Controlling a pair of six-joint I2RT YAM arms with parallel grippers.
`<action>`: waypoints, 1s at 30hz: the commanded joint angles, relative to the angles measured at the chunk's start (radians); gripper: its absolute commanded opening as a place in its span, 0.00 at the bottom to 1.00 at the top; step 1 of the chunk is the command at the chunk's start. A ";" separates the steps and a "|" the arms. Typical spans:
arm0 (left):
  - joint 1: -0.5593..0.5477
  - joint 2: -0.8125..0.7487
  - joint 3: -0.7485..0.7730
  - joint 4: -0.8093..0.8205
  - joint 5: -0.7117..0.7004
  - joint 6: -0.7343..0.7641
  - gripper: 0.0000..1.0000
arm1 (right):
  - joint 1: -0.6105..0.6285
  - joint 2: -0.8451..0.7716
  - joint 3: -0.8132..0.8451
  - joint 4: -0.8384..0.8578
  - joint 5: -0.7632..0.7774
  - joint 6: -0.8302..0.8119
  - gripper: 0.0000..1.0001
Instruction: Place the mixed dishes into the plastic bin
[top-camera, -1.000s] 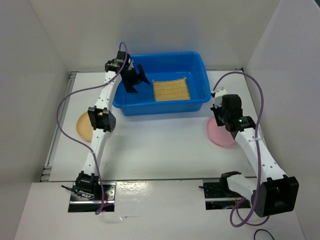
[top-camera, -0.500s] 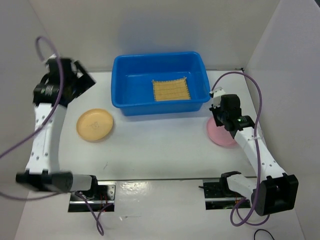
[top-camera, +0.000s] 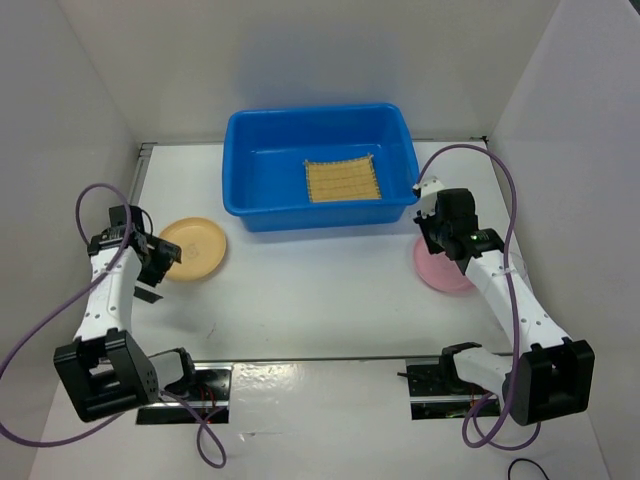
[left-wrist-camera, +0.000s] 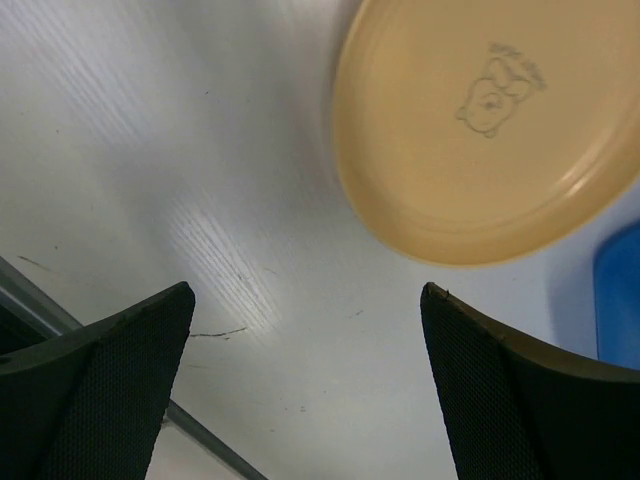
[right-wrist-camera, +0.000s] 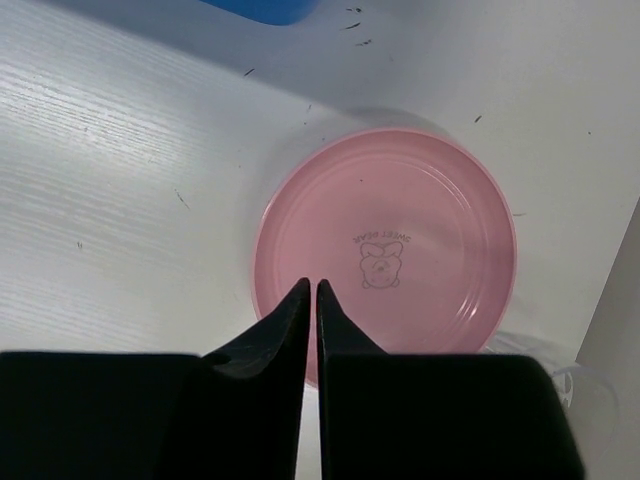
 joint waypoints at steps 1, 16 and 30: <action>0.033 0.054 -0.043 0.066 0.070 -0.120 1.00 | 0.008 0.001 0.001 0.016 -0.010 -0.006 0.11; 0.079 0.497 0.006 0.114 0.078 -0.177 0.72 | 0.008 -0.008 0.001 0.026 0.010 0.003 0.74; 0.088 0.505 0.450 -0.052 -0.041 -0.158 0.13 | 0.008 -0.008 0.001 0.026 0.028 0.012 0.76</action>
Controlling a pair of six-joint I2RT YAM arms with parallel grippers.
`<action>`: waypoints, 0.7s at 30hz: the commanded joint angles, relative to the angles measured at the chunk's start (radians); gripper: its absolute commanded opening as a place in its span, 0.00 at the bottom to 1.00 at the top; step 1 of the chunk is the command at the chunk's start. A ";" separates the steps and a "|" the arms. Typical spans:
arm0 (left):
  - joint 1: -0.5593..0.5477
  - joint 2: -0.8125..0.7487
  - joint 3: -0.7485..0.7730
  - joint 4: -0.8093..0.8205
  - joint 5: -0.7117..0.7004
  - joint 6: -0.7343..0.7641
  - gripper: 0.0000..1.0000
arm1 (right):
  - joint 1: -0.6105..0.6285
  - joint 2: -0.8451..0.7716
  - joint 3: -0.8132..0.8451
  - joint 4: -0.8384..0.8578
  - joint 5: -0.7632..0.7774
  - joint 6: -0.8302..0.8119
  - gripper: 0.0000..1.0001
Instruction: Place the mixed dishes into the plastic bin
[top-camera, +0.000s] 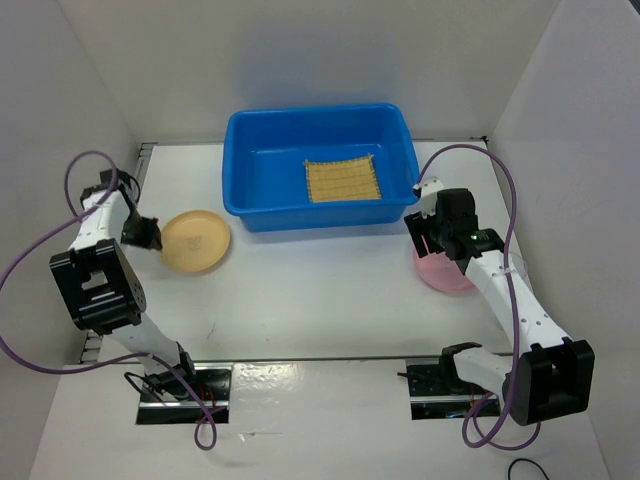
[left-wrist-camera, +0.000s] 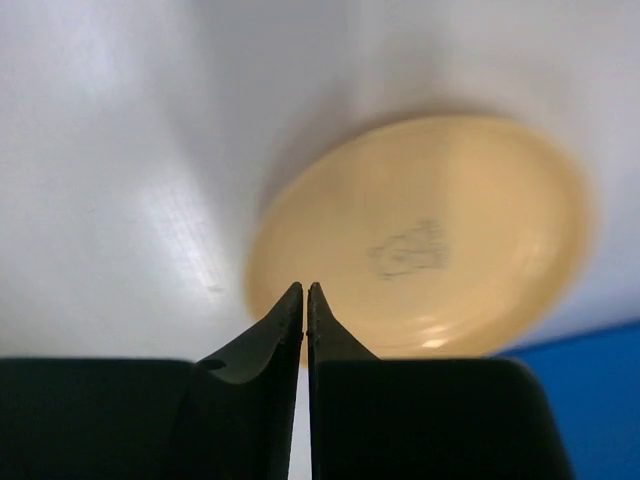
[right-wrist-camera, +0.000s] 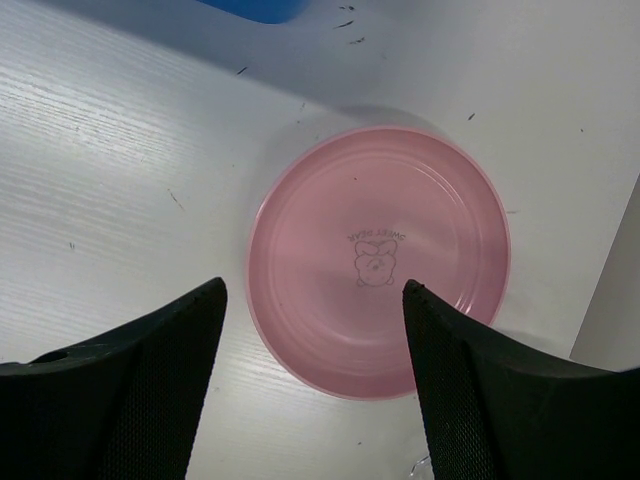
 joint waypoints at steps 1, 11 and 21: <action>0.006 -0.022 0.187 -0.063 -0.059 0.006 0.09 | 0.008 -0.008 0.000 0.026 0.016 0.015 0.76; 0.029 -0.071 0.193 0.002 -0.010 0.074 0.47 | 0.008 -0.018 -0.009 0.026 0.016 0.015 0.76; 0.043 -0.035 -0.061 0.102 -0.019 0.141 0.99 | 0.008 -0.018 -0.009 0.035 0.016 0.015 0.76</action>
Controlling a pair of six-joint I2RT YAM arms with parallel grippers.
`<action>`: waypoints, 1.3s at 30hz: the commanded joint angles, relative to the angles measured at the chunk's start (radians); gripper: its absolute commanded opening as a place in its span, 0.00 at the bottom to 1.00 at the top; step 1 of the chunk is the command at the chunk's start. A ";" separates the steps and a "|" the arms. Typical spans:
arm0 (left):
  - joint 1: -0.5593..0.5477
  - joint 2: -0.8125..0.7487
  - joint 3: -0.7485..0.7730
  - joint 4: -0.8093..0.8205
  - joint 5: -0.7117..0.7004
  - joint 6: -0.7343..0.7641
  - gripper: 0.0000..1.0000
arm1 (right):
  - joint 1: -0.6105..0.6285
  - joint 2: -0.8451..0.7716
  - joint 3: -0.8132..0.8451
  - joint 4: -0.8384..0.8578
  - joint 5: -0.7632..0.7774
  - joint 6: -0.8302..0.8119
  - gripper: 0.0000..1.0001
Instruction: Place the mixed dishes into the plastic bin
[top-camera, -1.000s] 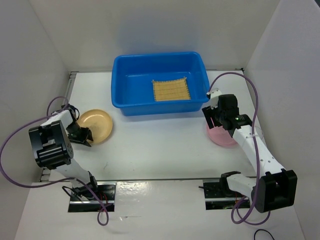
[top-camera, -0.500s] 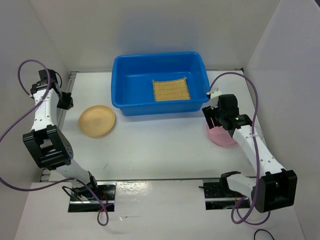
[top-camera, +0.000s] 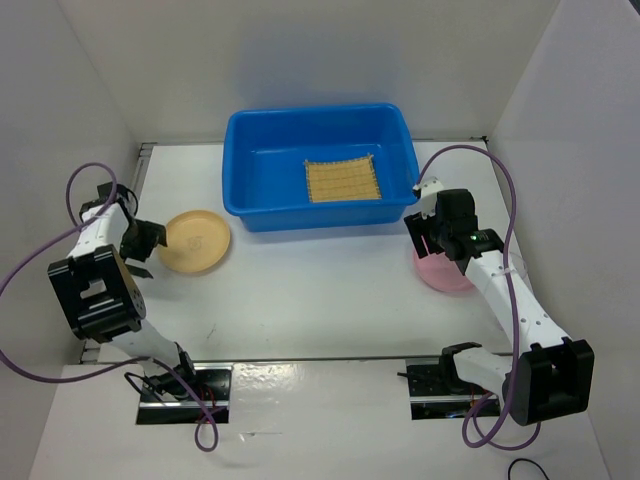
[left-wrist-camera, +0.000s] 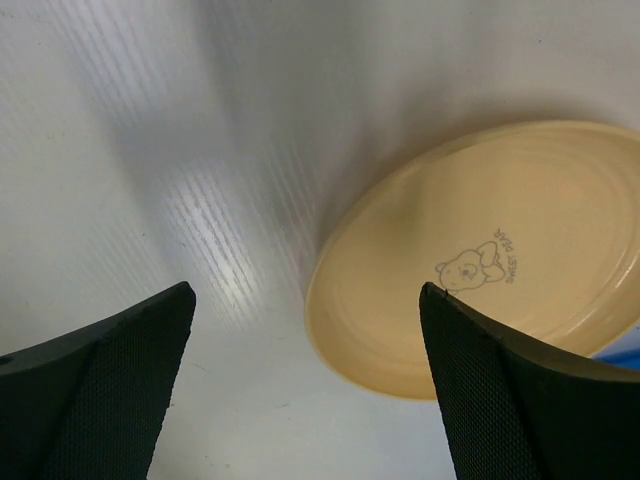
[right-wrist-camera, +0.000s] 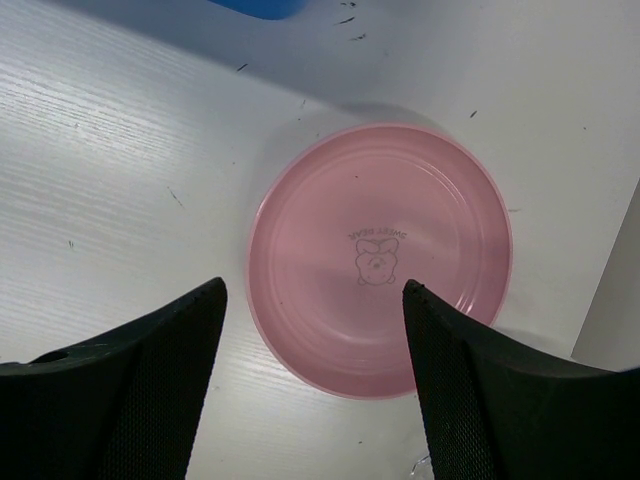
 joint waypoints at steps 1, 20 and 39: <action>0.000 0.053 -0.004 0.046 -0.012 0.045 0.99 | 0.008 -0.017 -0.004 0.034 0.016 0.015 0.76; -0.020 0.298 0.021 0.113 -0.003 0.075 0.74 | 0.008 0.003 -0.004 0.034 0.016 0.015 0.76; -0.029 0.107 0.140 0.089 -0.014 0.138 0.00 | 0.008 0.012 -0.004 0.034 0.016 0.015 0.76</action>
